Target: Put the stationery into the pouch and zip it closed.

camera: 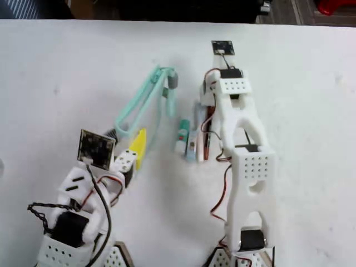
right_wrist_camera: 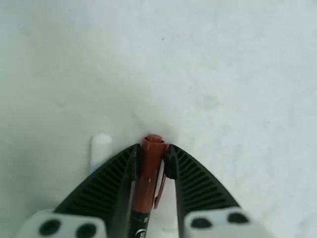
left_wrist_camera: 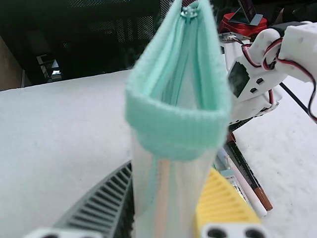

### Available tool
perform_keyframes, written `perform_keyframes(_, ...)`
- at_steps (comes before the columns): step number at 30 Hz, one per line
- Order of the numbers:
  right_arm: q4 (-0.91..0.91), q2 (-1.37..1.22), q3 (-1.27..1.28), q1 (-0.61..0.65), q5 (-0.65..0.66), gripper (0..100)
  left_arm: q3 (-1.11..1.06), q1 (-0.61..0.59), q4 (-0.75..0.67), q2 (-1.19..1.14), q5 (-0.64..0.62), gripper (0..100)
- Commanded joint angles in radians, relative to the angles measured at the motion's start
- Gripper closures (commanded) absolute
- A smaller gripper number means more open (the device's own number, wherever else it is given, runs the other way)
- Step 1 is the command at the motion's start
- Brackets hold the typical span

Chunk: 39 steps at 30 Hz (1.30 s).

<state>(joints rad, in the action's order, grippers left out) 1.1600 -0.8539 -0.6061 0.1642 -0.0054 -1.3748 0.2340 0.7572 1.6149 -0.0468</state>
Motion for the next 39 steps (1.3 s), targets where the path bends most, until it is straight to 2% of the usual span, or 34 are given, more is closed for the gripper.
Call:
perform_keyframes(1,0.018,0.012,-0.023,-0.002,-0.003,98.1,-0.006,-0.007,0.008,0.005,-0.008,85)
perform_keyframes(3,0.038,0.047,-0.046,-0.008,-0.009,98.1,-0.006,-0.007,0.008,0.005,-0.008,85)
perform_keyframes(9,0.252,0.209,-0.215,-0.035,-0.003,98.1,-0.006,-0.007,0.008,0.005,-0.008,85)
perform_keyframes(17,0.55,0.503,-0.66,-0.056,-0.003,98.1,-0.006,-0.007,0.009,0.005,-0.008,85)
perform_keyframes(21,0.559,0.685,-0.816,-0.05,-0.003,98.1,-0.006,-0.007,0.009,0.005,-0.008,85)
perform_keyframes(32,0.559,1.138,-0.839,0.15,-0.002,98.1,-0.006,-0.004,0.012,0.005,-0.008,85)
perform_keyframes(39,0.558,1.311,-0.689,0.17,-0.002,97.8,-0.006,-0.007,0.012,0.005,-0.008,85)
